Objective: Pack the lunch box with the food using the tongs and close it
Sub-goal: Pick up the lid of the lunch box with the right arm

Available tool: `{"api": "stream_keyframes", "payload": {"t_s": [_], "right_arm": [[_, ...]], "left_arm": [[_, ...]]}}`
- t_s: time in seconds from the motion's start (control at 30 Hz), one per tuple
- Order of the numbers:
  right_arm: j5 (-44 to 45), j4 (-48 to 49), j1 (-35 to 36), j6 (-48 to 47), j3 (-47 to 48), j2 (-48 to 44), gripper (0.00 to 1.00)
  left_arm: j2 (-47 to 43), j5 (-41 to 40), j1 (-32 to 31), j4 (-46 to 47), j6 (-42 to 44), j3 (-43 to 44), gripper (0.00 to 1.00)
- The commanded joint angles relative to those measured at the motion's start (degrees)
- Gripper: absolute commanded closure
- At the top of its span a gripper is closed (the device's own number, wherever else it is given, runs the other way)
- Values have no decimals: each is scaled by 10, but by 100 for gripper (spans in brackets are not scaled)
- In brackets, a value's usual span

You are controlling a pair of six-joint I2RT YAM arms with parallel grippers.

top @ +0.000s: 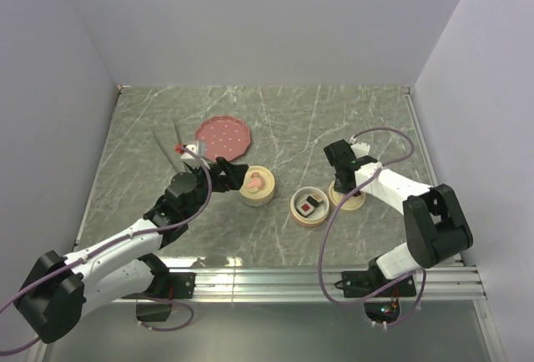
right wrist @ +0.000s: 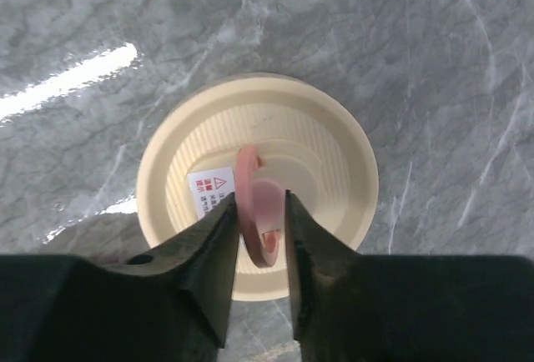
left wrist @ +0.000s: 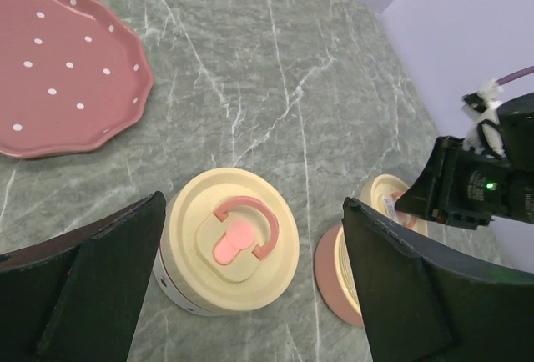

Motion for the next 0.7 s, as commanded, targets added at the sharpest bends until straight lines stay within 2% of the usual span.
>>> {"api": "stream_keyframes", "payload": {"t_s": [0.0, 0.1, 0.13, 0.2, 0.4, 0.6, 0.67], "right_arm": [[-12, 1, -10, -14, 5, 8, 67], [-7, 2, -10, -12, 3, -3, 83], [-8, 5, -10, -13, -2, -12, 92], [-6, 8, -10, -15, -4, -20, 100], [16, -11, -7, -20, 7, -61, 100], [22, -45, 8, -28, 29, -167, 100], [-4, -40, 21, -35, 25, -210, 100]], "left_arm": [[-23, -1, -2, 10, 4, -7, 6], [-25, 1, -2, 7, 4, -6, 6], [-24, 1, -1, 8, 4, -5, 6], [-22, 2, -2, 12, 4, -6, 6], [-6, -2, -2, 14, 8, -4, 6], [12, 8, -2, 30, 9, -5, 7], [17, 22, -3, 39, 11, -9, 7]]}}
